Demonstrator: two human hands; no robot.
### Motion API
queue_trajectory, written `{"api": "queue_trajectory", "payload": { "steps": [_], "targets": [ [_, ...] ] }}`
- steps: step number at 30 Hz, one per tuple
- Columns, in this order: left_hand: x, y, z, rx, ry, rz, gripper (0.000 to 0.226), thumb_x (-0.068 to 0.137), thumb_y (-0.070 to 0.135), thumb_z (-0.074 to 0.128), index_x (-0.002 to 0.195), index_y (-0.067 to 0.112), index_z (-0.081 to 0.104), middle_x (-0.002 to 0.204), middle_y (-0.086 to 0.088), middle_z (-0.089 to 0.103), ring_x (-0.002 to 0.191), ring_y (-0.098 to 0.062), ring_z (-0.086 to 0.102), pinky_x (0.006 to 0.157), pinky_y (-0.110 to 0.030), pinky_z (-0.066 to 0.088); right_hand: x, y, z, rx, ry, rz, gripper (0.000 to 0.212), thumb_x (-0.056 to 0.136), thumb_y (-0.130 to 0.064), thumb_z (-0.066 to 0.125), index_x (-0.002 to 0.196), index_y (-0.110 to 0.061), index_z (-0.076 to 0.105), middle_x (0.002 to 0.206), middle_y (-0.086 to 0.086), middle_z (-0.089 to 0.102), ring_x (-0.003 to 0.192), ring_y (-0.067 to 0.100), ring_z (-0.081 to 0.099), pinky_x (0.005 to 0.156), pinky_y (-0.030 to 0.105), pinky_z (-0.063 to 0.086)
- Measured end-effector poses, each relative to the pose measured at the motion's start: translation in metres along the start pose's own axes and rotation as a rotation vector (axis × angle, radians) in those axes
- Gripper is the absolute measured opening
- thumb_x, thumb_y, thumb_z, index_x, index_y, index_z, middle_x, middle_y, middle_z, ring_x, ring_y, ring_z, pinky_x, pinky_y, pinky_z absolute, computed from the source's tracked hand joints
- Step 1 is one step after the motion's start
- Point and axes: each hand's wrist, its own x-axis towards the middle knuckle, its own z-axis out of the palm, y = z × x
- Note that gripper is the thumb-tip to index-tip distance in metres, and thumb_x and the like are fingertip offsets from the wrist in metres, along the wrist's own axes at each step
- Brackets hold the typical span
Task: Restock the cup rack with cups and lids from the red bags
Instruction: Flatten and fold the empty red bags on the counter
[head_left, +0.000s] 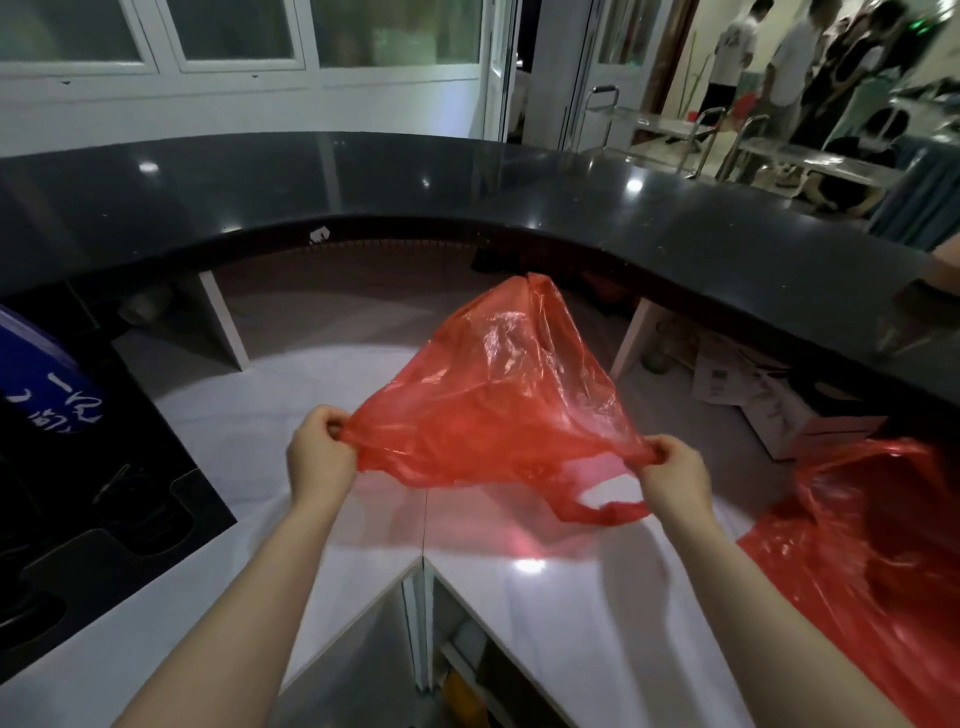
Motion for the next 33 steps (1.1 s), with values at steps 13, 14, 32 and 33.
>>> {"api": "queue_trajectory", "payload": {
  "steps": [13, 14, 32, 33],
  "targets": [
    [0.006, 0.023, -0.016, -0.748, -0.381, -0.530, 0.023, 0.096, 0.021, 0.037, 0.090, 0.021, 0.059, 0.077, -0.003, 0.074, 0.069, -0.020, 0.072, 0.063, -0.033, 0.052, 0.007, -0.002, -0.022, 0.261, -0.014, 0.159, 0.017, 0.087, -0.021, 0.058, 0.076, -0.010, 0.064, 0.056, 0.004, 0.055, 0.046, 0.023, 0.057, 0.060, 0.038, 0.052],
    [0.006, 0.023, -0.014, -0.806, -0.388, -0.541, 0.019, 0.097, 0.020, 0.040, 0.090, 0.020, 0.058, 0.071, -0.001, 0.073, 0.064, -0.016, 0.071, 0.060, -0.031, 0.054, 0.006, -0.003, -0.023, 0.315, -0.058, 0.170, 0.017, 0.086, -0.026, 0.064, 0.080, -0.010, 0.065, 0.059, 0.005, 0.055, 0.047, 0.021, 0.055, 0.058, 0.037, 0.052],
    [0.028, 0.051, -0.007, -0.331, -0.144, -0.044, 0.009, 0.090, 0.015, 0.060, 0.082, 0.019, 0.062, 0.070, -0.003, 0.063, 0.058, -0.016, 0.057, 0.057, -0.029, 0.049, 0.024, 0.003, -0.085, 0.417, 0.002, 0.057, 0.027, 0.085, -0.016, 0.070, 0.104, -0.001, 0.057, 0.077, 0.018, 0.066, 0.052, 0.018, 0.062, 0.047, 0.028, 0.051],
    [0.033, 0.056, -0.005, -0.324, -0.145, -0.038, 0.009, 0.091, 0.014, 0.059, 0.083, 0.018, 0.061, 0.071, -0.004, 0.065, 0.058, -0.018, 0.060, 0.058, -0.030, 0.050, 0.028, 0.001, -0.088, 0.450, 0.036, 0.087, 0.029, 0.087, -0.027, 0.068, 0.100, -0.003, 0.059, 0.071, 0.012, 0.064, 0.052, 0.016, 0.060, 0.046, 0.027, 0.050]
  ]
}}
